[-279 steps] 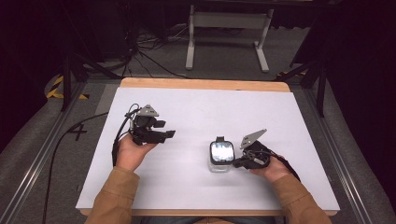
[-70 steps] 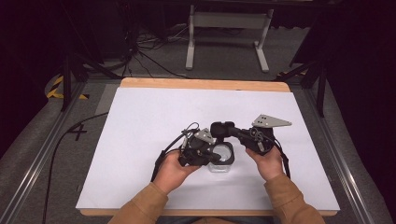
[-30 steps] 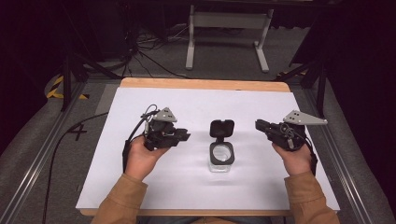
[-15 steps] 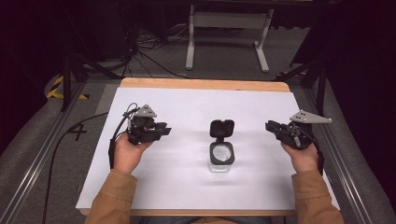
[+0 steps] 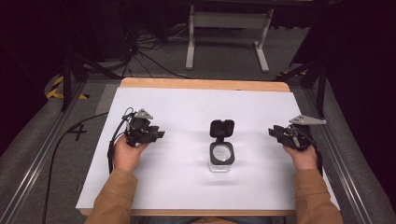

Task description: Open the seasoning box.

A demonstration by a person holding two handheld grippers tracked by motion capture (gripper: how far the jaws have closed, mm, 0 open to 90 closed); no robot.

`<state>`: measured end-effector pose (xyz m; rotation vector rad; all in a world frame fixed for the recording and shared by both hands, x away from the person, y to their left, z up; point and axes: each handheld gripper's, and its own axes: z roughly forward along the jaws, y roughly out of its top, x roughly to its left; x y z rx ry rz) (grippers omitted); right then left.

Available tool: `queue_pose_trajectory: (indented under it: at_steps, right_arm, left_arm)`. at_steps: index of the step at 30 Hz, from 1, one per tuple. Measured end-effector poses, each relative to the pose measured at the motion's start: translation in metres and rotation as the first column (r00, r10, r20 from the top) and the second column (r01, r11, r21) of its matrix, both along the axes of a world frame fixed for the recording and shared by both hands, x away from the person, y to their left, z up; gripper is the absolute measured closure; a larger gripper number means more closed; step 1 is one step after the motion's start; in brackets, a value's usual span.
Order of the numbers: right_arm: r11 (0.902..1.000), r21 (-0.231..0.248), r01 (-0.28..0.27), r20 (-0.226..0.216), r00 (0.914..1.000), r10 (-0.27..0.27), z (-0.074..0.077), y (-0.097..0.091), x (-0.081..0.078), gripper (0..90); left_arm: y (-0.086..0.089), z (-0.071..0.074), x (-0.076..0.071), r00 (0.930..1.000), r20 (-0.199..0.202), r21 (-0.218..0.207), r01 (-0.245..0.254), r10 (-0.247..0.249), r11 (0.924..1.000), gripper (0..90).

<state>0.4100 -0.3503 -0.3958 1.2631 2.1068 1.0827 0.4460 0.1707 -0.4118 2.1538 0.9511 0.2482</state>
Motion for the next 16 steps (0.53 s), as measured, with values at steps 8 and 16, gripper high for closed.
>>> queue_pose_trajectory:
  at_steps: [8,16]
  right_arm:
    - [0.9977,-0.066,-0.012,-0.08,0.9968,0.007,-0.02,0.008,0.008,63.8]
    - [0.9938,-0.108,-0.027,-0.102,0.9946,0.015,-0.024,0.012,0.01,61.7]
  left_arm:
    - [-0.01,-0.004,0.0,0.9989,-0.019,0.027,0.044,-0.044,0.9987,57.8]
    - [-0.014,-0.003,-0.002,0.9983,-0.028,0.037,0.053,-0.052,0.9979,56.1]
